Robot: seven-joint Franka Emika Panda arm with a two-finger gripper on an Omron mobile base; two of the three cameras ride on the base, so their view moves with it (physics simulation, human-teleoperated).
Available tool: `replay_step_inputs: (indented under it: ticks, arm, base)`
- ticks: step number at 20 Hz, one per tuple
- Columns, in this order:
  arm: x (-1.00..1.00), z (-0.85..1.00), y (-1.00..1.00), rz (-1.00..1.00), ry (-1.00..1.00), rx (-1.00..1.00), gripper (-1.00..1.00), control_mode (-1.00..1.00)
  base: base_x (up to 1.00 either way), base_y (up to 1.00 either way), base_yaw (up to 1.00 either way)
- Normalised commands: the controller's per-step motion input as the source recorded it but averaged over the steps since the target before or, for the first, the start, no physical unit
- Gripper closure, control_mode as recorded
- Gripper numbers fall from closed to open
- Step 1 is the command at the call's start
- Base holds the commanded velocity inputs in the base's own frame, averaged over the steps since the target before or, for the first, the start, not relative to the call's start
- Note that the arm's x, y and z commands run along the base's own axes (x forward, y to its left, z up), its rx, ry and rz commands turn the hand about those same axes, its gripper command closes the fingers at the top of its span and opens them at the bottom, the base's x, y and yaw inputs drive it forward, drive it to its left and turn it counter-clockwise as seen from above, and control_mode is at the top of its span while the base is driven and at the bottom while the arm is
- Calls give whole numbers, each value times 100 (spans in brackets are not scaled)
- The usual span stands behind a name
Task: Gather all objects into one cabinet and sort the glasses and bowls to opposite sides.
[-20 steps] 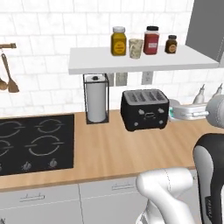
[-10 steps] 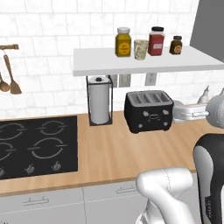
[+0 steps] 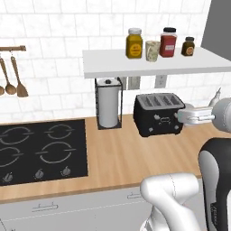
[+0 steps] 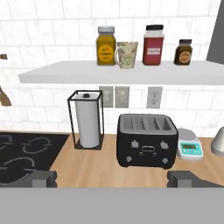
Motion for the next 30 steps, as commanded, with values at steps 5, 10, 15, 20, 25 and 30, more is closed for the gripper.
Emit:
replay_step_inputs:
  ticks: [5, 10, 15, 20, 25, 30]
  arm:
    - [0, 0, 0, 0, 0, 0, -100, 100]
    - [-4, 72, 0, 0, -3, 0, -100, -100]
    - [5, 99, 0, 0, -1, 0, -100, -100]
    - [61, 50, 6, -12, 9, -10, -100, -100]
    - [17, 0, 15, -11, 4, -17, -100, -100]
    - [19, 0, 0, -2, -1, -4, -100, -100]
  base:
    - [0, 0, 0]
    - [0, 0, 0]
    - [0, 0, 0]
    - [0, 0, 0]
    - [0, 0, 0]
    - [0, 0, 0]
